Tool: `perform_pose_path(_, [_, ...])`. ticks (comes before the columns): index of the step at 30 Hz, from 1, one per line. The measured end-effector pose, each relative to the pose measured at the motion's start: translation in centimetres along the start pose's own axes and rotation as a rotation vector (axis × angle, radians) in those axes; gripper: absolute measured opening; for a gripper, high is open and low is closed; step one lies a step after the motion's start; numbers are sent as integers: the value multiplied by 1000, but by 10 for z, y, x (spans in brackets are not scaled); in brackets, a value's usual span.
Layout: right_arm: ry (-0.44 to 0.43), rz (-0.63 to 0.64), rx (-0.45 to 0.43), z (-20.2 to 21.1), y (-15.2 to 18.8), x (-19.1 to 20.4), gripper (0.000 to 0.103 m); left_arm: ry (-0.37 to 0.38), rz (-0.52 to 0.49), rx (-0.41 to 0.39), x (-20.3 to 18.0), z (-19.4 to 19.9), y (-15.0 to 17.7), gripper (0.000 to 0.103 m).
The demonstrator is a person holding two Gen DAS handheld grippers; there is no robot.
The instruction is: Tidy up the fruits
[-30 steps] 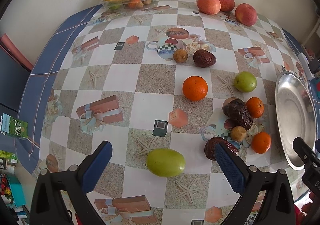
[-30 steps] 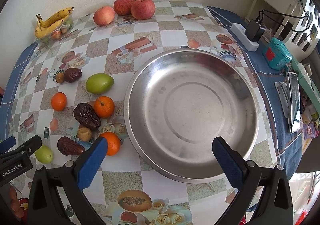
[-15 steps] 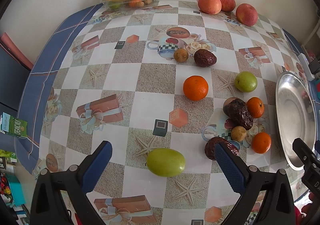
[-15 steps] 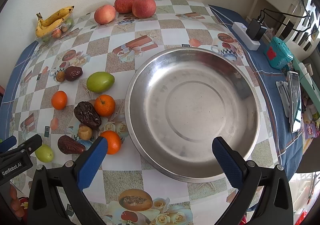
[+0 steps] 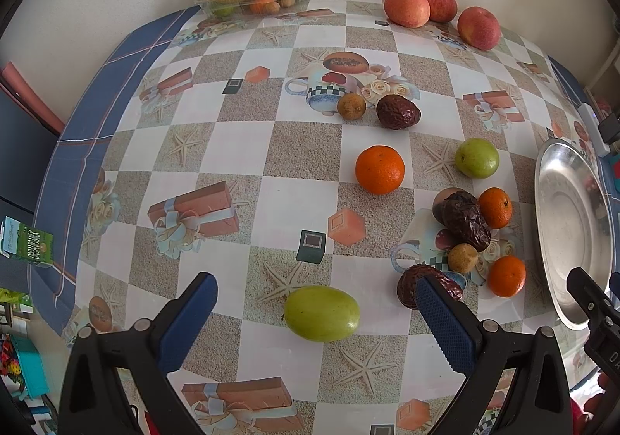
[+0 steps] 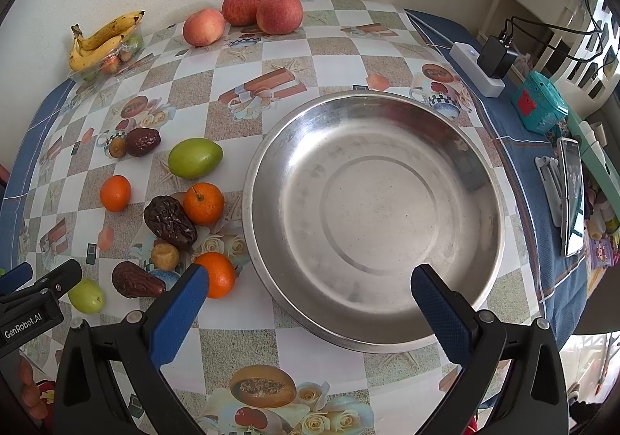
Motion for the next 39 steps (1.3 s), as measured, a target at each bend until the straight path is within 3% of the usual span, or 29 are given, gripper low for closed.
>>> perform_pose_path(25, [-8,8,10,-3,3,4,103,13,14,2,2,-3,2,103])
perform_pose_path(32, [-207,36,27,-1,0,32,103,26,119,-5,18,-3,0,103])
perform_pose_path(39, [-302,81,40,1,2,69,102,68,255,77,39,-19,7,91])
Point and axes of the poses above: each gripper's, at about its wrist camera, not at the fingertips, and z roughly against the way its jaws point, x to its left, y to its underside, the point moved 3 cm from there along -z, roughly the way its jaws point, and after that the axes turned 2 degrees about -x, right-handed, at the moved point
